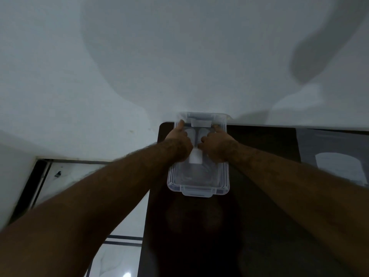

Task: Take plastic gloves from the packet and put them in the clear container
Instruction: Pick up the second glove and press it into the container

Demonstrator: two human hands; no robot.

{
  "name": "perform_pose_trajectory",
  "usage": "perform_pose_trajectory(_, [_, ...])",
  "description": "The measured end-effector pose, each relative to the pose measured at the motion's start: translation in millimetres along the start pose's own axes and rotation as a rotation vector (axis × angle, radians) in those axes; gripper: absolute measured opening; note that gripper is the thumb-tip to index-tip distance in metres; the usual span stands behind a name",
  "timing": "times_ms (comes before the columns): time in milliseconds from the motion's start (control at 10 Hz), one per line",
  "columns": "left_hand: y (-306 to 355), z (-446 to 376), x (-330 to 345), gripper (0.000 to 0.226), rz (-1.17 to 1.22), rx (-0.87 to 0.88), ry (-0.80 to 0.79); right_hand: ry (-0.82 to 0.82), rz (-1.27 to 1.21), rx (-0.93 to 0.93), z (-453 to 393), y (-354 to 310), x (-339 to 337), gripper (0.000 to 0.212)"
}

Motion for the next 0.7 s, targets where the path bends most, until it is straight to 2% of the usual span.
perform_pose_trajectory(100, [0.1, -2.3, 12.7, 0.03, 0.0, -0.001, -0.019, -0.022, 0.0, 0.002, 3.4, 1.8, -1.8, 0.057])
perform_pose_trajectory(200, [4.7, 6.3, 8.2, 0.026, 0.021, 0.008, 0.112, 0.042, 0.011, 0.015, 13.7, 1.5, -10.3, 0.043])
perform_pose_trajectory(300, [26.3, 32.6, -2.1, 0.026, 0.09, 0.081, 0.169, 0.075, -0.018, -0.008, 31.8, -9.9, -6.3, 0.037])
perform_pose_trajectory(400, [52.2, 50.0, 9.1, 0.026, 0.147, 0.141, 0.095, 0.03, -0.065, -0.122, 54.1, -36.3, 7.5, 0.036])
perform_pose_trajectory(500, [64.8, 60.1, 15.0, 0.026, 0.183, 0.148, -0.022, -0.154, -0.04, -0.212, 69.6, -58.8, 21.2, 0.042])
perform_pose_trajectory(600, [62.7, 66.9, 8.1, 0.03, 0.216, 0.114, -0.046, -0.173, -0.06, -0.179, 78.5, -62.1, 13.8, 0.043])
perform_pose_trajectory(700, [56.2, 81.1, -17.1, 0.035, 0.236, 0.039, 0.05, 0.006, -0.131, -0.11, 94.1, -52.2, -9.1, 0.038])
Point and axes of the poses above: each hand's wrist, its own z-axis away from the middle knuckle, its own x-axis out of the palm, y = z × x, the point moved 6 cm from there along -z, towards the middle knuckle, and after that the axes turned 3 degrees about -y, right-handed, at the moved point
